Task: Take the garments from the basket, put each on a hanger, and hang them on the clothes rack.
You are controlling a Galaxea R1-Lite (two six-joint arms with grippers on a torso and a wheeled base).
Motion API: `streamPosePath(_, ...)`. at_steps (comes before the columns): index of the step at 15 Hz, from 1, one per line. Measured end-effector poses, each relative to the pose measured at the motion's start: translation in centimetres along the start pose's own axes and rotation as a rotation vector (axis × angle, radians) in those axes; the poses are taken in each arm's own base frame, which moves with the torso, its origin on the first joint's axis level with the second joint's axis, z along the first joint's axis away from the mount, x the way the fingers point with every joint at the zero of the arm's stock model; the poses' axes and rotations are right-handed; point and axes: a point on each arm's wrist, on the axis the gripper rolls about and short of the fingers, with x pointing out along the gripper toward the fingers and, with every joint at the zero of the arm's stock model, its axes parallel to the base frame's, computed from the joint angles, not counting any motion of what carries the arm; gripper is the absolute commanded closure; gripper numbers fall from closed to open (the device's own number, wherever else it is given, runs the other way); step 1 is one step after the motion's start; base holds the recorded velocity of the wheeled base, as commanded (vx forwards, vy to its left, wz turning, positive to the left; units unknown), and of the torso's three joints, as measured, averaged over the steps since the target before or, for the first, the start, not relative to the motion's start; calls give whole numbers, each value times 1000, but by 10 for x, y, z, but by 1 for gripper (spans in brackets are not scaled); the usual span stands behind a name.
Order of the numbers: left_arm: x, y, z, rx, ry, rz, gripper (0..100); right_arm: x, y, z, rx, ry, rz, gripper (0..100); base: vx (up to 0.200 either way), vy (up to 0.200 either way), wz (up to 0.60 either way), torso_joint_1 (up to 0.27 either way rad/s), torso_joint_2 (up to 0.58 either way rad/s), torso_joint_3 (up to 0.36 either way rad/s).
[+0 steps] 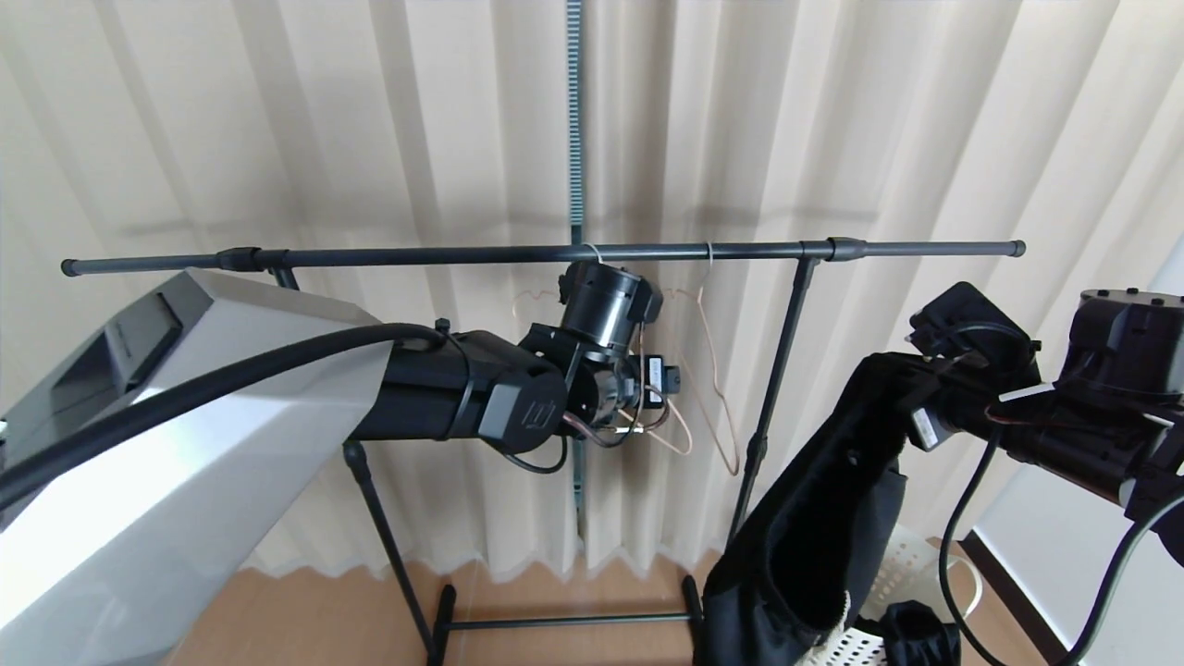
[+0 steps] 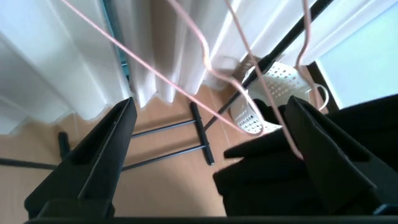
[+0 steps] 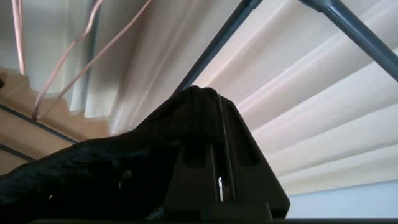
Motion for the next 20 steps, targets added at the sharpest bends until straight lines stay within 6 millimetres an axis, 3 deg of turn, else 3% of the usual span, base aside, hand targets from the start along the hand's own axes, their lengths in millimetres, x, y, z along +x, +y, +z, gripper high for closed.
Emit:
streamPosePath(7, 28, 8, 9, -29, -41, 19, 0, 1, 2, -1, -1, 5, 7, 100, 0, 0, 0, 0, 0, 0)
streamPosePath(13, 56, 12, -3, -24, -16, 50, 0, 3, 3, -3, -1, 10, 11, 100, 0, 0, 0, 0, 0, 0)
streamPosePath(15, 61, 16, -12, 0, 59, 106, 0, 4, 4, -3, -2, 13, 14, 100, 0, 0, 0, 0, 0, 0)
streamPosePath(20, 63, 28, -11, 4, 60, 213, 0, 5, 7, -3, -4, 14, 24, 100, 0, 0, 0, 0, 0, 0)
